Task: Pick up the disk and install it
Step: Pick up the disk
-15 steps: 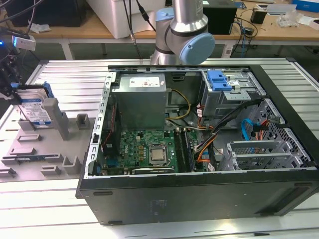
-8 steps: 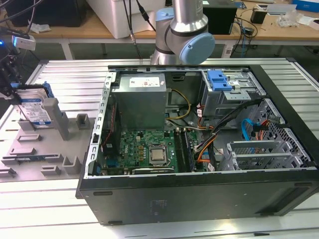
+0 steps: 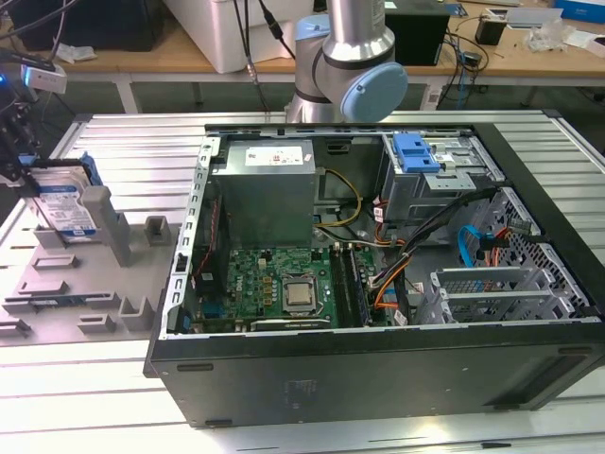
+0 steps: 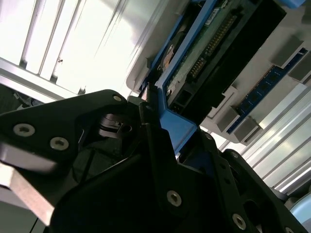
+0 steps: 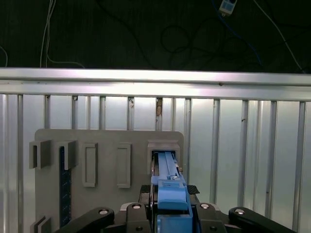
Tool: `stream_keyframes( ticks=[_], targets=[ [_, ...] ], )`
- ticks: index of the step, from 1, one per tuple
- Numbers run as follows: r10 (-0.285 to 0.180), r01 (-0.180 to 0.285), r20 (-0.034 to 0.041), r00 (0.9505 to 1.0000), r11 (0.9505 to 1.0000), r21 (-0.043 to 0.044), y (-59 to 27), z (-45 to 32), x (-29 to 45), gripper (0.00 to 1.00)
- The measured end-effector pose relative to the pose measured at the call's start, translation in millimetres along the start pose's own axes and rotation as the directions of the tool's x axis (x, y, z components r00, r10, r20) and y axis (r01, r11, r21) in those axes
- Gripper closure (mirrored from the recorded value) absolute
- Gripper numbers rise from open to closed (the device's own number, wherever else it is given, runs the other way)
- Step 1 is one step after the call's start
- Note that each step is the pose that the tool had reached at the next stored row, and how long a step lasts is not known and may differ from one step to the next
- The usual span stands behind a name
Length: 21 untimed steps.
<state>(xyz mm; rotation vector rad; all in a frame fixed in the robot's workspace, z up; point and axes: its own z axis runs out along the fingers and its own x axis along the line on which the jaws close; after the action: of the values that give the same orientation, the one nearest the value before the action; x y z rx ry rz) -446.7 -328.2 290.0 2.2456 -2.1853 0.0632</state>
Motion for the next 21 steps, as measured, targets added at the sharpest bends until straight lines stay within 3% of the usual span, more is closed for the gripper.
stream_keyframes(
  ticks=[21],
  targets=[
    [0.000,0.000,-0.0087,1.0000,1.0000,-0.0003,-0.3,-14.5,0.5,0.63]
  ],
)
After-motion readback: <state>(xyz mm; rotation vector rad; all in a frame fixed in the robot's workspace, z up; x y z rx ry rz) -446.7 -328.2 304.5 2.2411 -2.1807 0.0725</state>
